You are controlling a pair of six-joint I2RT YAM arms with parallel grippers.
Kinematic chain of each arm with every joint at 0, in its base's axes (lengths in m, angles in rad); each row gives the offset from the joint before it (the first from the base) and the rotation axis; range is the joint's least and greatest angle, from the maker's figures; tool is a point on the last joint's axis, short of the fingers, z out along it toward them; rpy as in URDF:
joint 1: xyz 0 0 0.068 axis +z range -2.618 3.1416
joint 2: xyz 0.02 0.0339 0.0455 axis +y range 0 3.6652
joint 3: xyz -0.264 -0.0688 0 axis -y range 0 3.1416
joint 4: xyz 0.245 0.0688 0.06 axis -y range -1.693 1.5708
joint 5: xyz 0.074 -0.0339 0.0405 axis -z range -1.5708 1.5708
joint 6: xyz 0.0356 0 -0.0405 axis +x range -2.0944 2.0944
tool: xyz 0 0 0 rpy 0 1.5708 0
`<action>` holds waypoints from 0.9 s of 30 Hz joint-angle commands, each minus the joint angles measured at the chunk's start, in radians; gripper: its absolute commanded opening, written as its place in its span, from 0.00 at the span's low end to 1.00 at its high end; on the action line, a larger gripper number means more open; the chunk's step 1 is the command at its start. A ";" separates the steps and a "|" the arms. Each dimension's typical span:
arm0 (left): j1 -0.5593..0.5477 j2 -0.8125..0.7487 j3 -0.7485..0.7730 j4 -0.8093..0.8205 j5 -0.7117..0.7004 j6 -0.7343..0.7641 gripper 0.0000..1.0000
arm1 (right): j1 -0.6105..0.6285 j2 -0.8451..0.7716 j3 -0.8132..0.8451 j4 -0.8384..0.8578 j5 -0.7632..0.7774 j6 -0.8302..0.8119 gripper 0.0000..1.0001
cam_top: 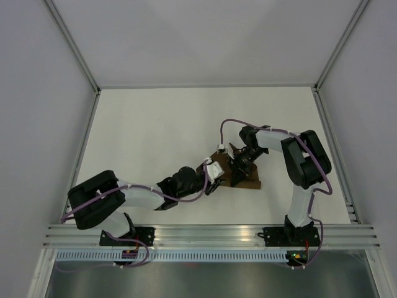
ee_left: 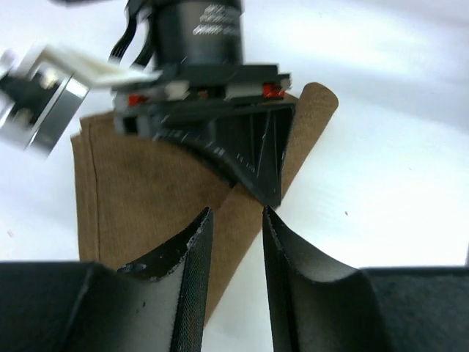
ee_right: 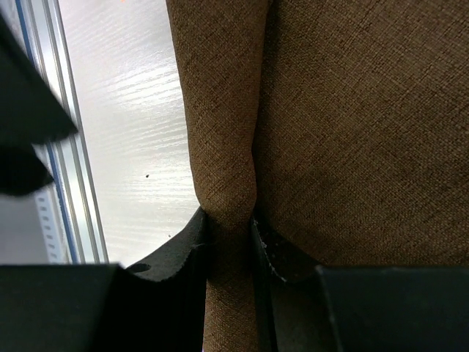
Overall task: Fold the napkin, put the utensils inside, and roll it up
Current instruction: Roll the napkin with the utensil
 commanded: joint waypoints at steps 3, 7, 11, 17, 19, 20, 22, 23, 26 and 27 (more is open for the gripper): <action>-0.131 0.111 0.121 -0.076 -0.238 0.362 0.39 | -0.015 0.112 0.007 -0.031 0.174 -0.061 0.00; -0.177 0.176 0.161 -0.099 -0.256 0.439 0.43 | -0.021 0.138 0.030 -0.051 0.166 -0.064 0.01; -0.203 0.224 0.157 -0.096 -0.258 0.480 0.50 | -0.024 0.155 0.043 -0.070 0.166 -0.076 0.00; -0.207 0.260 0.164 -0.099 -0.262 0.511 0.60 | -0.029 0.165 0.049 -0.080 0.169 -0.084 0.00; -0.207 0.276 0.168 -0.094 -0.267 0.520 0.61 | -0.027 0.170 0.049 -0.082 0.168 -0.084 0.01; -0.207 0.279 0.168 -0.094 -0.267 0.525 0.61 | -0.027 0.173 0.047 -0.080 0.168 -0.085 0.00; -0.207 0.288 0.174 -0.093 -0.265 0.541 0.61 | -0.028 0.178 0.047 -0.082 0.166 -0.088 0.01; -0.207 0.294 0.177 -0.097 -0.261 0.543 0.61 | -0.027 0.184 0.047 -0.083 0.168 -0.088 0.00; -0.213 0.319 0.197 -0.123 -0.247 0.560 0.62 | -0.027 0.196 0.055 -0.090 0.168 -0.093 0.00; -0.215 0.325 0.209 -0.131 -0.239 0.561 0.62 | -0.028 0.198 0.058 -0.093 0.168 -0.093 0.00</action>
